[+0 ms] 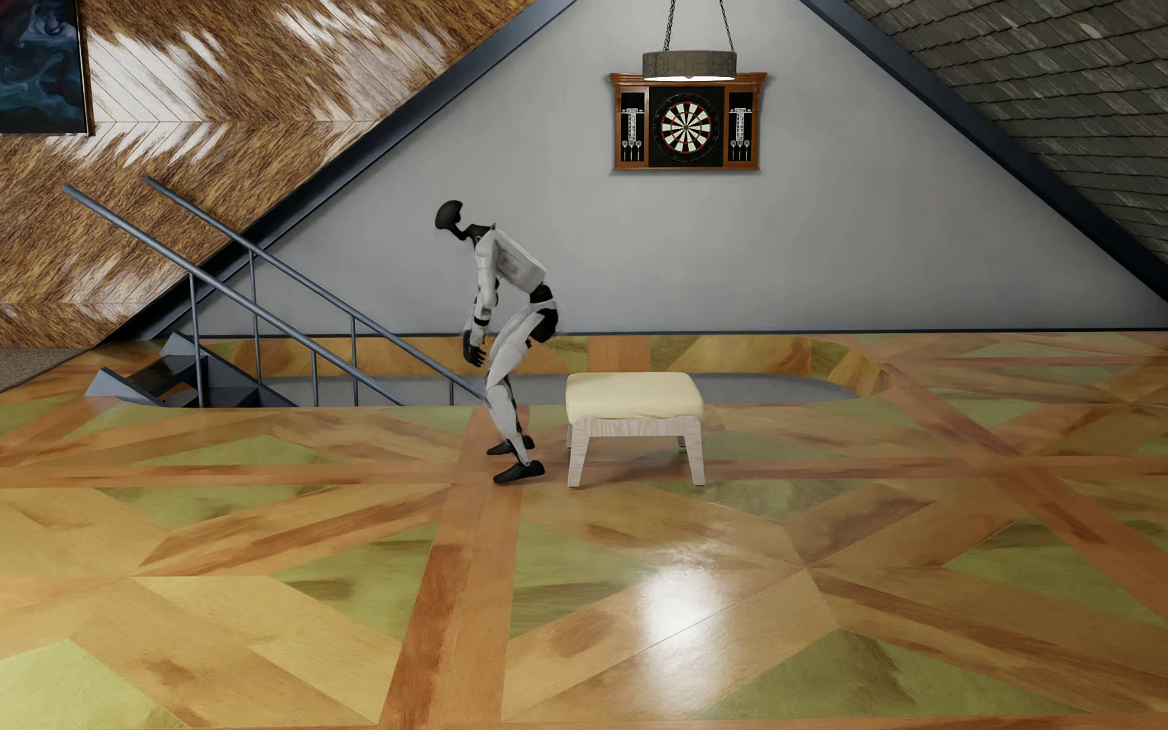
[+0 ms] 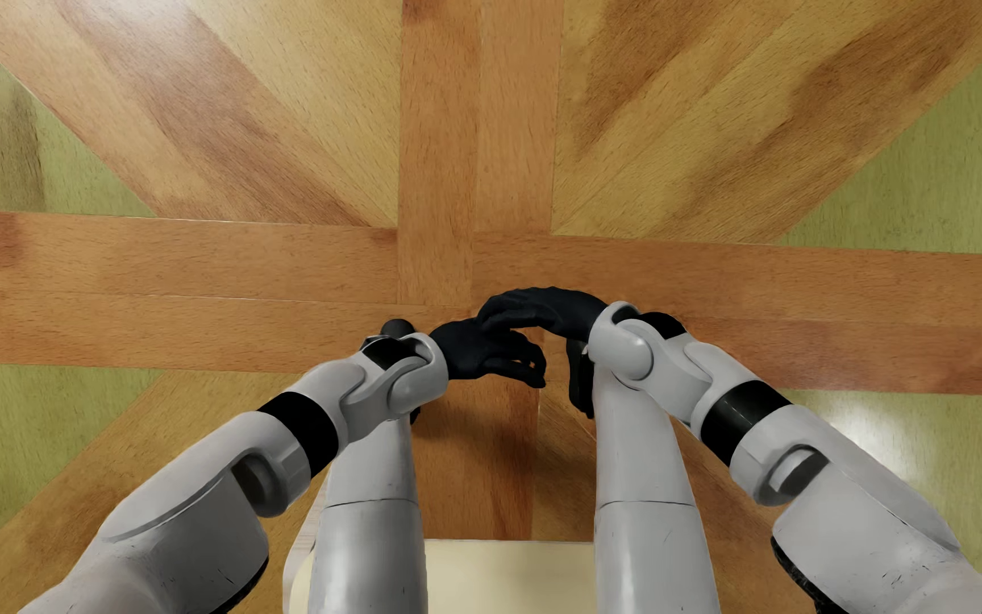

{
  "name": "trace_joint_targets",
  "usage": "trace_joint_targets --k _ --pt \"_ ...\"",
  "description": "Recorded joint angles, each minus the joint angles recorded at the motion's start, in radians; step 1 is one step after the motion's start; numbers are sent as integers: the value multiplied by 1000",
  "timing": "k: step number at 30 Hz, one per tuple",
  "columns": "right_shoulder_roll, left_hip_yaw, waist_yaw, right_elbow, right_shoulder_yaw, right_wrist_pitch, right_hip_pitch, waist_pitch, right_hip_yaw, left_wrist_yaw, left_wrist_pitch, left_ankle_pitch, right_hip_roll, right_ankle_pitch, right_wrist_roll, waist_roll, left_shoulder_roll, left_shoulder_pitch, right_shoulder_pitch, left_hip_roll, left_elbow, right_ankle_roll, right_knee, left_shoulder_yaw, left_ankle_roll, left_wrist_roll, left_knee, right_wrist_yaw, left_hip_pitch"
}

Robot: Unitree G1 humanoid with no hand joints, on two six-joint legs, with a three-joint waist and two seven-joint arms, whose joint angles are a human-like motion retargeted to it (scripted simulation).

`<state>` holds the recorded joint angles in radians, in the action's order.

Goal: Stand up from the light yellow chair

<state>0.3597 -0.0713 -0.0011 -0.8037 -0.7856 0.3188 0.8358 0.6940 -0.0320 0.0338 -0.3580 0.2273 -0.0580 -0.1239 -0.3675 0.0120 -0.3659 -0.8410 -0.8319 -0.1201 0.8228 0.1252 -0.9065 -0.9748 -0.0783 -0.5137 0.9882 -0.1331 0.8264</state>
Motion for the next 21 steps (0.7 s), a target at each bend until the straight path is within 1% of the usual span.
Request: trace_joint_targets --k 1,2,3,4,5,6,8,9,11,12,13,14,15,16,18,20,21 --pt "-66 19 0 -101 12 -27 -92 -44 16 86 20 -25 4 31 -35 -6 46 48 34 -1 62 0 101 31 4 -12 -93 -54 -90" --pt "-116 41 4 -160 23 -65 -192 -91 28 128 76 -45 15 62 -50 -13 80 108 79 -4 118 -4 207 80 10 30 -185 -93 -184" --pt "-142 62 8 -193 45 -99 -298 -138 39 140 140 -62 28 90 -33 -17 101 178 136 -1 155 -14 315 133 21 93 -275 -122 -282" --pt "-150 80 11 -201 80 -124 -399 -189 48 144 175 -82 40 116 -12 -22 107 247 202 13 161 -28 419 183 38 137 -364 -132 -374" --pt "-151 100 13 -207 118 -142 -496 -244 55 151 181 -97 51 140 27 -27 96 317 275 29 147 -40 517 228 54 182 -447 -124 -463" --pt "-138 115 12 -208 162 -161 -583 -299 62 161 181 -110 54 156 77 -29 76 382 344 45 114 -48 599 269 66 211 -525 -119 -544" --pt "-107 140 12 -203 247 -182 -732 -412 82 161 177 -125 60 182 164 -29 28 504 479 64 36 -57 746 341 78 241 -648 -82 -675" --pt "-95 151 15 -199 288 -177 -792 -460 89 168 168 -126 62 188 182 -31 4 558 537 70 7 -56 801 387 84 248 -697 -68 -733" --pt "-82 177 21 -219 359 -166 -868 -539 109 146 160 -122 61 167 198 -35 -24 655 627 71 3 -47 829 477 83 271 -762 -35 -826" --pt "-79 198 25 -245 390 -156 -939 -546 120 127 159 -122 61 160 204 -35 -23 693 663 73 35 -38 861 531 79 281 -797 -23 -894" --pt "-84 209 31 -279 408 -161 -967 -570 128 74 181 -123 65 156 209 -46 -17 723 690 72 96 -37 870 566 83 297 -831 -13 -941" --pt "-85 232 34 -338 424 -164 -1036 -571 136 65 191 -109 65 160 208 -37 -2 748 707 74 163 -26 907 602 74 319 -838 -9 -995" --pt "-93 231 36 -381 430 -181 -1041 -602 141 33 227 -98 67 147 202 -45 3 760 714 69 232 -25 903 615 78 331 -835 -16 -999" --pt "-98 237 37 -419 444 -188 -1061 -612 144 34 240 -85 66 138 194 -47 7 768 722 65 291 -18 907 628 71 329 -831 -24 -1014" --pt "-108 235 39 -462 468 -195 -1075 -635 146 54 251 -75 63 124 183 -53 5 788 747 57 375 -14 905 625 61 292 -826 -22 -1022" --pt "-110 241 39 -468 484 -197 -1081 -639 152 96 241 -74 65 122 188 -54 -6 812 768 57 390 -14 906 625 61 249 -827 -27 -1027" --pt "-110 243 39 -456 485 -193 -1080 -642 154 120 231 -74 65 122 188 -54 -17 826 776 56 375 -13 906 631 60 245 -826 -38 -1026"
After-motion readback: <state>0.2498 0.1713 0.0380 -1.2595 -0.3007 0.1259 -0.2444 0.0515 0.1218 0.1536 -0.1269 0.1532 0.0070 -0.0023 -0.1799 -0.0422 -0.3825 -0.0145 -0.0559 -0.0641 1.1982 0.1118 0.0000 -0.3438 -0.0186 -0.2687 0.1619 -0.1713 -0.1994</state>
